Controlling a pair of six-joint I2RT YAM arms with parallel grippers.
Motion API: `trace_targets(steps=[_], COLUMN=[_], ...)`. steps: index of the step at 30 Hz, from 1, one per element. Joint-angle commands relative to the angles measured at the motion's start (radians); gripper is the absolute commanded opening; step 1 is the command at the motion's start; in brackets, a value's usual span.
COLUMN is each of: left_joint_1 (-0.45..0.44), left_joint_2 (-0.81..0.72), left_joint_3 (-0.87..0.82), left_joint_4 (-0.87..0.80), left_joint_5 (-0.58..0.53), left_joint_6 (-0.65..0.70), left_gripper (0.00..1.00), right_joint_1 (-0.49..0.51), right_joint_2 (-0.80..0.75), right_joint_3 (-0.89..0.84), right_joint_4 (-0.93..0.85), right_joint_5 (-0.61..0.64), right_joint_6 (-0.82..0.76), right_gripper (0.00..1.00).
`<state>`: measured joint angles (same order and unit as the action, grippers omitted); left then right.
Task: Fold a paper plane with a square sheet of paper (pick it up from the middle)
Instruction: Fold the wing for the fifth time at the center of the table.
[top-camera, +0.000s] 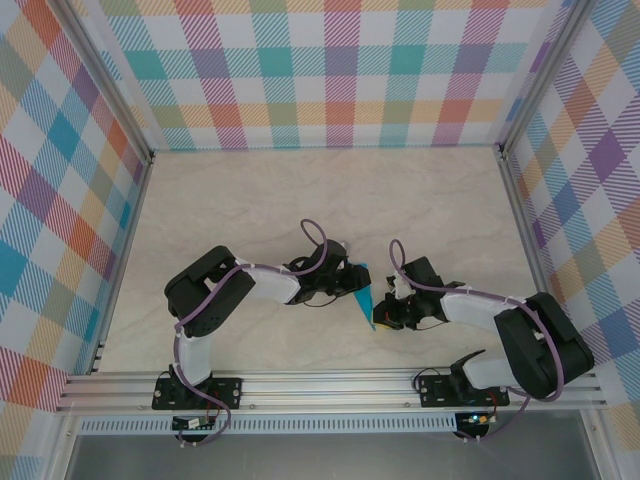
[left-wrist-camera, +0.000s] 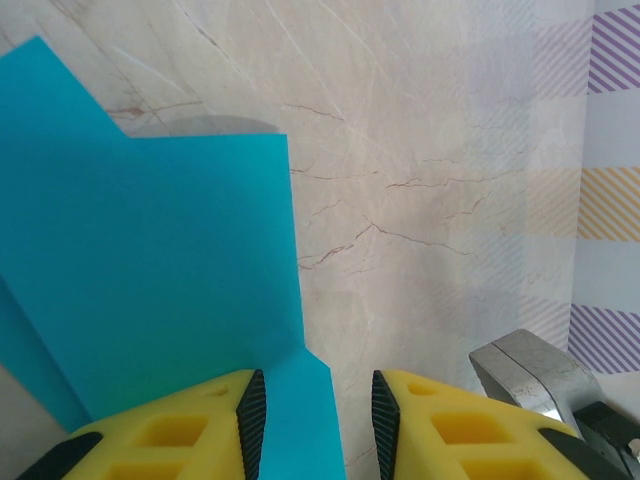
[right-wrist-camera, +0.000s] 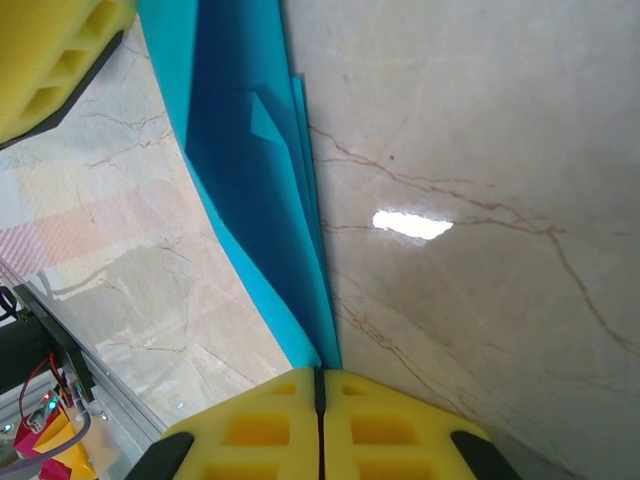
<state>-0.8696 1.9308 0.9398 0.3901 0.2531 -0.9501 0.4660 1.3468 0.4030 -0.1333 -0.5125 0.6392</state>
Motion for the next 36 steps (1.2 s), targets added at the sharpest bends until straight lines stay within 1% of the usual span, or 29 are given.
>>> trace_targets(steps=[1, 2, 3, 4, 10, 13, 18, 21, 25, 26, 30, 36], left_joint_1=[-0.01, -0.01, -0.01, -0.01, -0.01, -0.01, -0.011, -0.01, -0.009, -0.01, -0.011, -0.006], left_joint_2=[0.03, 0.031, 0.03, 0.031, 0.034, 0.037, 0.037, 0.039, 0.043, 0.042, 0.04, 0.033], left_joint_3=[0.013, 0.013, 0.013, 0.014, 0.015, 0.018, 0.02, 0.022, 0.027, 0.029, 0.03, 0.024], left_joint_4=[-0.067, -0.069, -0.069, -0.071, -0.079, -0.079, -0.083, -0.085, -0.089, -0.091, -0.096, -0.123], left_joint_5=[0.0, 0.0, 0.0, -0.002, -0.002, 0.0, -0.003, -0.002, 0.002, 0.002, 0.001, -0.017], left_joint_6=[0.01, 0.01, 0.01, 0.011, 0.011, 0.011, 0.011, 0.011, 0.012, 0.013, 0.017, 0.025], left_gripper=[0.36, 0.36, 0.36, 0.36, 0.35, 0.35, 0.35, 0.36, 0.35, 0.35, 0.35, 0.35], right_joint_1=[0.004, 0.005, 0.005, 0.005, 0.005, 0.005, 0.018, 0.032, 0.04, 0.04, 0.039, 0.035], right_joint_2=[0.005, 0.002, -0.006, -0.021, -0.163, -0.178, -0.119, -0.07, 0.003, 0.027, 0.094, 0.153], right_joint_3=[-0.012, -0.013, -0.017, -0.019, 0.006, 0.034, 0.039, 0.063, 0.097, 0.104, 0.123, 0.088], right_joint_4=[-0.063, -0.069, -0.076, -0.084, -0.104, -0.094, 0.062, 0.089, 0.089, 0.086, 0.025, 0.015], right_joint_5=[0.067, 0.064, 0.071, 0.08, 0.084, 0.05, -0.075, -0.085, -0.084, -0.082, 0.0, 0.031], right_joint_6=[0.03, 0.035, 0.047, 0.053, 0.047, 0.042, 0.075, 0.079, 0.068, 0.061, 0.028, 0.015], right_gripper=[0.06, 0.06, 0.1, 0.11, 0.18, 0.19, 0.14, 0.12, 0.12, 0.1, 0.09, 0.07])
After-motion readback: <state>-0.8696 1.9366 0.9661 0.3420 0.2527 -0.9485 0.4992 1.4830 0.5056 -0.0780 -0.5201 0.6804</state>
